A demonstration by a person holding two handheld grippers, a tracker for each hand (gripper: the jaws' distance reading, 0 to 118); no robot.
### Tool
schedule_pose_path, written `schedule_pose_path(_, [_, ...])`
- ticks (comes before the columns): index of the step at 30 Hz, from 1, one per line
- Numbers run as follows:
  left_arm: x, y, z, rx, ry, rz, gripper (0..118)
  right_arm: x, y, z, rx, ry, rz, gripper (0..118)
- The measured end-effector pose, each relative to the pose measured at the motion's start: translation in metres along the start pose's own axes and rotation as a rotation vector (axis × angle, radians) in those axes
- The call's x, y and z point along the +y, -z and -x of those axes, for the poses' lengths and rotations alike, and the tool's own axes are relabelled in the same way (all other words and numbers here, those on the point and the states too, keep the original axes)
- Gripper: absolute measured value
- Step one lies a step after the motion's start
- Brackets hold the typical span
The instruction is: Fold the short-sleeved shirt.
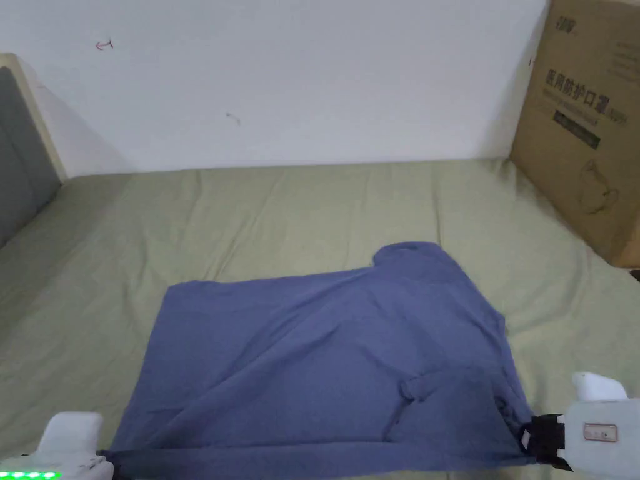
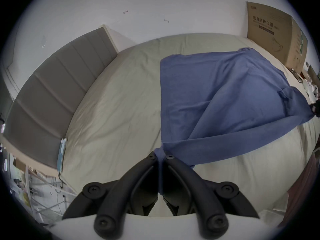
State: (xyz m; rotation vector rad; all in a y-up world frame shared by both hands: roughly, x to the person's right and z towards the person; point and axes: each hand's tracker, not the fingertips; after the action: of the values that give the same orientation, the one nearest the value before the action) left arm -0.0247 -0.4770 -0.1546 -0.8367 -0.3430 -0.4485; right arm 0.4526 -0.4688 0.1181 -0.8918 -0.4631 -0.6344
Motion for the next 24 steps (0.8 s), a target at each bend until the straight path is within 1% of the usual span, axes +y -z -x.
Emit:
schedule_pose_path(2, [-0.020,-0.010,0.005,-0.041,-0.065,0.015,2,-0.029,-0.012,-0.008,-0.019,0.011,-0.012,9])
schedule_pose_path(3, [-0.030,-0.015,0.008,-0.048,-0.103,0.028,2,-0.044,-0.020,-0.009,-0.033,0.017,0.006,9])
schedule_pose_path(4, [-0.038,-0.020,0.011,-0.056,-0.140,0.027,2,-0.055,-0.027,-0.012,-0.028,0.025,0.000,9])
schedule_pose_path(6, [-0.051,-0.024,0.016,-0.053,-0.153,0.022,2,-0.073,-0.035,-0.015,-0.030,0.029,0.010,9])
schedule_pose_path(8, [-0.060,-0.027,0.017,-0.065,-0.155,0.027,2,-0.086,-0.040,-0.015,-0.042,-0.003,0.014,9])
schedule_pose_path(9, [-0.064,-0.029,0.016,-0.063,-0.156,0.020,4,-0.091,-0.042,-0.014,-0.054,0.000,0.011,9])
schedule_pose_path(10, [-0.068,-0.031,0.016,-0.066,-0.156,0.012,7,-0.094,-0.044,-0.014,-0.047,0.012,-0.002,9])
schedule_pose_path(11, [-0.065,-0.032,0.012,-0.060,-0.156,0.009,16,-0.094,-0.043,-0.015,-0.038,0.022,-0.007,9])
schedule_pose_path(12, [-0.065,-0.032,0.010,-0.037,-0.167,0.008,44,-0.095,-0.042,-0.013,-0.047,0.029,-0.004,14])
schedule_pose_path(13, [-0.064,-0.033,0.010,-0.036,-0.176,0.018,75,-0.095,-0.043,-0.012,-0.070,0.033,-0.001,31])
schedule_pose_path(14, [-0.065,-0.040,0.011,-0.067,-0.213,0.034,100,-0.097,-0.045,-0.012,-0.090,0.030,-0.010,59])
schedule_pose_path(15, [-0.068,-0.047,0.012,-0.105,-0.245,0.007,110,-0.097,-0.047,-0.014,-0.097,0.029,-0.020,88])
schedule_pose_path(16, [-0.070,-0.055,0.012,-0.134,-0.270,-0.029,108,-0.098,-0.052,-0.013,-0.098,0.019,-0.037,90])
schedule_pose_path(18, [-0.072,-0.058,0.019,-0.157,-0.284,-0.022,106,-0.100,-0.062,-0.009,-0.107,-0.010,-0.043,89])
schedule_pose_path(19, [-0.074,-0.064,0.020,-0.176,-0.286,-0.023,101,-0.101,-0.068,-0.006,-0.102,-0.035,-0.055,83])
schedule_pose_path(20, [-0.077,-0.071,0.020,-0.211,-0.297,-0.050,83,-0.104,-0.074,-0.003,-0.092,-0.052,-0.086,66])
schedule_pose_path(21, [-0.081,-0.075,0.022,-0.235,-0.314,-0.076,41,-0.109,-0.077,0.000,-0.093,-0.040,-0.096,29])
schedule_pose_path(22, [-0.085,-0.075,0.025,-0.253,-0.322,-0.073,8,-0.114,-0.078,0.003,-0.092,-0.033,-0.095,5])
schedule_pose_path(23, [-0.090,-0.075,0.024,-0.257,-0.332,-0.059,0,-0.118,-0.079,0.004,-0.071,-0.031,-0.090,4])
schedule_pose_path(24, [-0.096,-0.075,0.023,-0.257,-0.336,-0.058,0,-0.126,-0.079,0.006,-0.027,-0.026,-0.085,4])
